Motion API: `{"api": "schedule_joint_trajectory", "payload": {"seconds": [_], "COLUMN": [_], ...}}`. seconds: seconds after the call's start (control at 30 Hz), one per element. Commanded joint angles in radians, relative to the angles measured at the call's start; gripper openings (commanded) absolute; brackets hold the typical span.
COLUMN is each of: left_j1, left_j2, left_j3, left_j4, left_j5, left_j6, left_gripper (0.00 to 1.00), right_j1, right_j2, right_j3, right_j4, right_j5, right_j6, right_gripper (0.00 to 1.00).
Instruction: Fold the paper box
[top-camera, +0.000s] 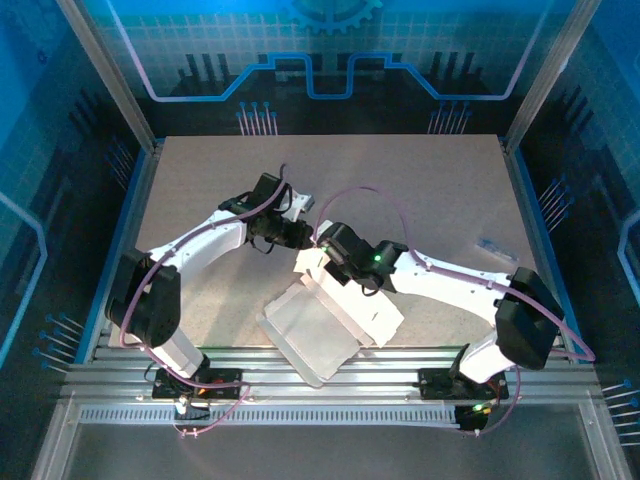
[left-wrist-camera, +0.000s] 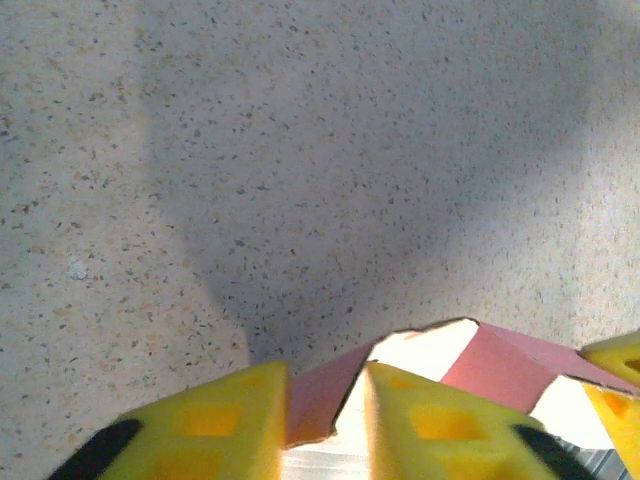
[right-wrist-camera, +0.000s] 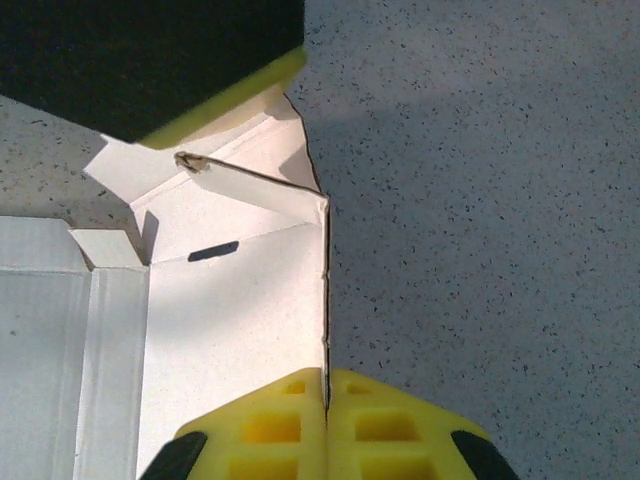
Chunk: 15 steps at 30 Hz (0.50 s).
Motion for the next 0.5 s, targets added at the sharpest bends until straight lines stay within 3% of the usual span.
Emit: {"api": "schedule_joint_trajectory", "payload": {"seconds": [0.0,0.27,0.47], "left_j1": [0.007,-0.003,-0.042], "left_j2": [0.016,-0.062,-0.163], "left_j3": [0.034,-0.022,-0.113], "left_j4": [-0.045,0.01,0.099], "left_j5": [0.047,0.03,-0.055], "left_j6": [0.029,-0.006,-0.041], "left_gripper": [0.16,0.0,0.0], "right_j1": [0.01,0.012,0.001], "right_j2": [0.017,0.037,0.03], "right_j3": [0.037,0.067,0.1], "right_j4": [-0.005,-0.017,-0.025], "right_j5": [0.011,0.034,-0.022], "right_j6": [-0.015,-0.032,-0.009], "right_gripper": [0.05,0.1,0.2]}}
